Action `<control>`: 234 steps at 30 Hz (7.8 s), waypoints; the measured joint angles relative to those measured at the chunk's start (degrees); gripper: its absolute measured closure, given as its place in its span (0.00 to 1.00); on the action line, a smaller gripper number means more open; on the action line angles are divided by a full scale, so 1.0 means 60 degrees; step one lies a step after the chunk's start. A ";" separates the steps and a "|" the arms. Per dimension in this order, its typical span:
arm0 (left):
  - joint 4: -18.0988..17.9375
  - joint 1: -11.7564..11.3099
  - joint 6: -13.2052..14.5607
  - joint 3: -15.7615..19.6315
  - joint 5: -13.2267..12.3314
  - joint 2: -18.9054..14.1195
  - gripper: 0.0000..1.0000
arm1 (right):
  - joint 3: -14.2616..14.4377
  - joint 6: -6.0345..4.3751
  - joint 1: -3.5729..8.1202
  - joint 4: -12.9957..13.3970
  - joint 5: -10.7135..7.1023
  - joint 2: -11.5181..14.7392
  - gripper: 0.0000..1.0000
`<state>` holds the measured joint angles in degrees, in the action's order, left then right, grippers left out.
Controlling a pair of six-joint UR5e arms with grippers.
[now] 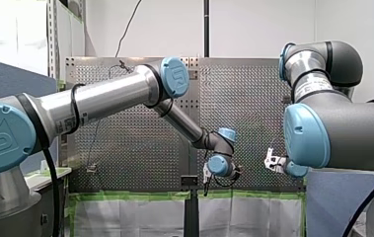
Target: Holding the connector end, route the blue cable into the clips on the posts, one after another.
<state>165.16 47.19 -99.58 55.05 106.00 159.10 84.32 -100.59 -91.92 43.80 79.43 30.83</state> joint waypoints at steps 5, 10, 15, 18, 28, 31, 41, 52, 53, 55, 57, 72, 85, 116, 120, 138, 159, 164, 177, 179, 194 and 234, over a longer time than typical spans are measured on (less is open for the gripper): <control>0.0062 0.0009 -0.0014 0.0004 0.0097 0.0003 0.00 | 0.0000 -0.0010 0.0003 -0.0003 -0.0072 -0.0003 1.00; 0.0112 0.0038 0.0168 0.0007 0.0229 0.0002 0.00 | 0.0000 -0.0031 0.0005 -0.0004 -0.0167 -0.0006 1.00; 0.0058 0.0099 0.0334 0.0007 0.0500 0.0000 0.00 | -0.0007 -0.0116 0.0005 0.0017 -0.0251 -0.0005 1.00; -0.0078 0.0143 0.0358 0.0007 0.0699 0.0000 0.00 | -0.0004 -0.0192 0.0005 0.0038 -0.0311 -0.0004 1.00; -0.0726 0.0351 0.0253 0.0007 0.0980 0.0003 0.00 | -0.0010 -0.0347 0.0005 0.0077 -0.0428 -0.0009 1.00; -0.0859 0.0387 0.0228 0.0007 0.1094 0.0003 0.00 | -0.0010 -0.0371 0.0005 0.0083 -0.0442 -0.0010 1.00; -0.0847 0.0441 0.0229 0.0007 0.1332 0.0003 0.00 | -0.0025 -0.0378 0.0002 0.0057 -0.0499 -0.0017 1.00; -0.0314 0.0444 0.0194 0.0007 0.1643 0.0004 0.00 | -0.0027 -0.0387 -0.0066 0.0031 -0.0507 -0.0023 1.00; -0.0279 0.0445 0.0182 0.0007 0.1649 0.0006 0.00 | -0.0026 -0.0389 -0.0066 0.0030 -0.0507 -0.0025 1.00; -0.0220 0.0454 0.0163 0.0007 0.1669 0.0007 0.00 | -0.0027 -0.0390 -0.0067 0.0028 -0.0507 -0.0026 1.00; -0.0185 0.0462 0.0155 0.0007 0.1703 0.0004 0.00 | -0.0034 -0.0388 -0.0065 0.0019 -0.0507 -0.0026 1.00; 0.0150 0.0476 -0.0006 0.0006 0.1946 0.0005 0.00 | -0.0046 -0.0383 -0.0122 -0.0033 -0.0508 -0.0032 1.00; 0.0343 0.0514 -0.0160 0.0007 0.1965 0.0010 0.00 | -0.0080 -0.0383 -0.0135 -0.0047 -0.0507 -0.0032 1.00; -0.1012 0.1431 -0.0506 0.1905 0.2620 -0.1955 0.00 | -0.0155 -0.0380 -0.0297 -0.0089 -0.0508 -0.0033 1.00; -0.1358 0.1432 -0.0448 0.2253 0.2632 -0.2302 0.00 | -0.0158 -0.0358 -0.0267 -0.0155 -0.0507 -0.0032 1.00; -0.1616 0.0485 -0.1038 0.3779 0.2284 -0.3828 0.00 | -0.0161 -0.0333 -0.0255 -0.0271 -0.0601 -0.0027 1.00; -0.0986 0.0264 -0.1435 0.5561 0.2187 -0.5611 0.00 | -0.0159 -0.0188 -0.0310 -0.0915 -0.0542 0.0479 1.00; -0.0982 0.0259 -0.1424 0.5975 0.2186 -0.6024 0.00 | -0.0158 -0.0187 -0.0318 -0.1088 -0.0530 0.0722 1.00; -0.1041 0.0224 -0.1406 0.7021 0.2203 -0.7071 0.00 | -0.0155 -0.0158 -0.0326 -0.1372 -0.0502 0.1008 1.00; -0.1041 0.0224 -0.1404 0.7179 0.2203 -0.7229 0.00 | -0.0145 -0.0116 -0.0335 -0.1471 -0.0498 0.1101 1.00; -0.1087 0.0211 -0.1413 0.8416 0.2203 -0.8467 0.00 | 0.0184 -0.0068 -0.0548 -0.1770 -0.0244 0.2238 1.00; -0.1289 0.0137 -0.1201 1.0451 0.2467 -1.0665 0.00 | 0.1306 -0.0011 -0.0727 -0.1044 -0.0185 0.2883 1.00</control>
<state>157.42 48.01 -106.78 117.75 120.80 95.11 92.16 -100.65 -96.29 37.53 78.32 48.13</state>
